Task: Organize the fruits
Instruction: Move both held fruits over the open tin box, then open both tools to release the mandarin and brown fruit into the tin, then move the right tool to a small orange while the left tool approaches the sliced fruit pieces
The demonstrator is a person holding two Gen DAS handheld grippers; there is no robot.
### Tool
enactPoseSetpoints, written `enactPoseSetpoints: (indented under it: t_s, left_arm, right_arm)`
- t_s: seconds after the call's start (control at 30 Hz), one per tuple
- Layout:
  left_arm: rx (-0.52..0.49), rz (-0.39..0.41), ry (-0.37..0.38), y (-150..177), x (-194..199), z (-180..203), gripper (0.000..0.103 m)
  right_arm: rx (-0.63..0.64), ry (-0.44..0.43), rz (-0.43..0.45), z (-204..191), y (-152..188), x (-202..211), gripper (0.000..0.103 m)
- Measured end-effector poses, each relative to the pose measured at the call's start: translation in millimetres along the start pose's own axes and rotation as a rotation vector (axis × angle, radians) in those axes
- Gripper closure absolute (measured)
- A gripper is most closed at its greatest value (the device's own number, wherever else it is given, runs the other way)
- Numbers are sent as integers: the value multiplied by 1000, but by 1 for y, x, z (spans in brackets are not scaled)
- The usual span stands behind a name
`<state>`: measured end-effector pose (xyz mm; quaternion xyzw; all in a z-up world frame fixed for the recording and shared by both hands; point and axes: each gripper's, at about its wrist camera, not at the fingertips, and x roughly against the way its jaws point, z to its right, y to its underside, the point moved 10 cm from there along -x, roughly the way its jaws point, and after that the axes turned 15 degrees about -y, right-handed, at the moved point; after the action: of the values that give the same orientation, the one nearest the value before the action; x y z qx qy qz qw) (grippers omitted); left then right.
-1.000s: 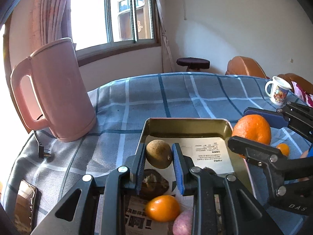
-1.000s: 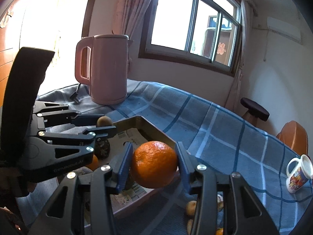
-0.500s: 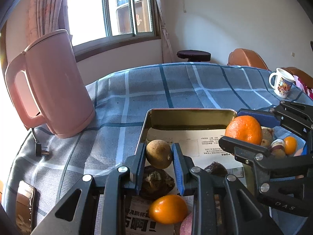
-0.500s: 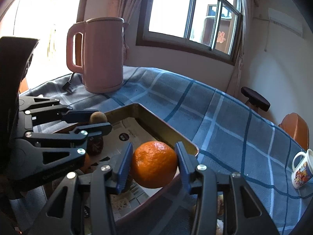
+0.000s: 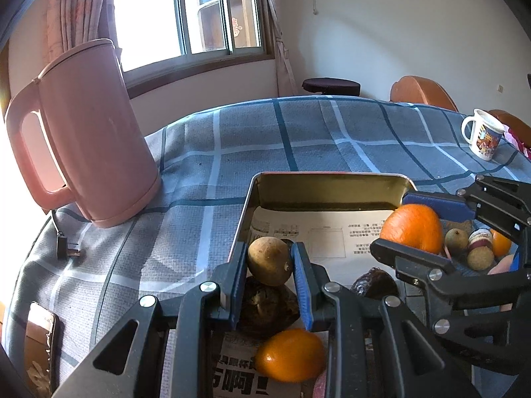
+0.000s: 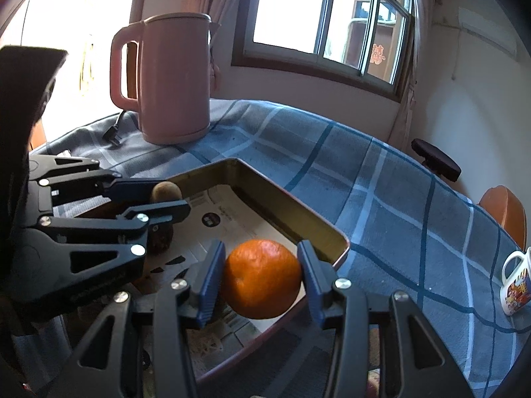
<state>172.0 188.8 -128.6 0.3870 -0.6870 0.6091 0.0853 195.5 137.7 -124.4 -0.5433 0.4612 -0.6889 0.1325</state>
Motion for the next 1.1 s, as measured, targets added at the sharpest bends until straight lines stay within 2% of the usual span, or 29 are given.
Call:
enactPoseSetpoints:
  t_s: [0.13,0.23,0.33,0.4,0.47,0.5,0.57,0.7,0.8,0.97,1.1]
  left_arm:
    - [-6,4,-4,1,2,0,73]
    - [3,12,-7,1,7,-3,70]
    - [-2,28,-7,0,14,-3,64]
    - [-6,41,-31,-1,18,-6,52]
    - [1,63,-57,-3,24,-10,29]
    - [11,78,-58,-5,28,-12,27]
    - [15,89,-54,-8,33,-12,26]
    - [18,112,-36,-12,45,-6,26]
    - [33,131,-10,-15,57,3,26]
    - [38,152,35,-16,72,30,26]
    - [14,163,77,-13,82,61,26]
  right_arm:
    - [-1,-4,13,-2,-3,1,55]
    - [14,-2,30,-6,-6,5,40]
    - [11,-10,42,-6,-7,11,38]
    - [10,-6,51,-6,-6,15,37]
    - [13,0,61,-5,-6,22,33]
    - [11,-1,67,-5,-5,26,32]
    - [6,3,83,-3,-5,35,28]
    - [6,27,109,4,-2,57,28]
    - [-1,65,126,17,7,78,22]
    - [-66,161,141,59,32,116,21]
    - [-150,256,117,99,60,135,21]
